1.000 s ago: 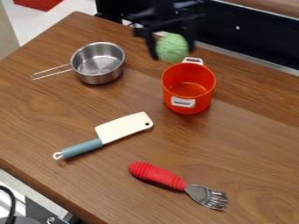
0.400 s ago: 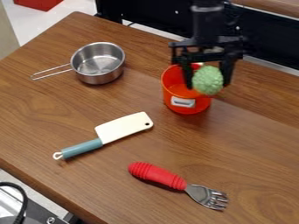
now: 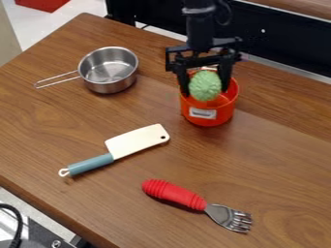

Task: The only thing that is moved is the green object.

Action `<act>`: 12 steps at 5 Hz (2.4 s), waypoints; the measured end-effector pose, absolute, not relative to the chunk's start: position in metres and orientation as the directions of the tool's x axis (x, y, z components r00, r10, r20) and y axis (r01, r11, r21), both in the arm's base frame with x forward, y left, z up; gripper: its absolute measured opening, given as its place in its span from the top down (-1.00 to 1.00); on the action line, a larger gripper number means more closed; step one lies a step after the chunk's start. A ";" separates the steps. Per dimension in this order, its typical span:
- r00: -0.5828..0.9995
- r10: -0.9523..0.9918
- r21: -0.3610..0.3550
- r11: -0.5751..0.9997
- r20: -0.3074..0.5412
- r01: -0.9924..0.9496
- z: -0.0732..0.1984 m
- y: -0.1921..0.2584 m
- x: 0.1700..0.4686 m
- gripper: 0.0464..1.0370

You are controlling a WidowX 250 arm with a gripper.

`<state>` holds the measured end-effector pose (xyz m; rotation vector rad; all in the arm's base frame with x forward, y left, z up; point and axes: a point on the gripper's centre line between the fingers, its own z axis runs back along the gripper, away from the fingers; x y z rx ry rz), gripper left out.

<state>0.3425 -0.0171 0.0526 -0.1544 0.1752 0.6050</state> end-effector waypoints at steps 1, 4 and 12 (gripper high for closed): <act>0.796 0.565 -0.078 0.803 -0.219 -0.591 0.046 -0.016 0.343 -0.56; 0.785 0.586 -0.060 0.792 -0.202 -0.607 0.043 -0.015 0.349 -0.94; 0.896 0.441 -0.060 0.897 0.045 -0.439 0.085 0.009 0.305 -0.93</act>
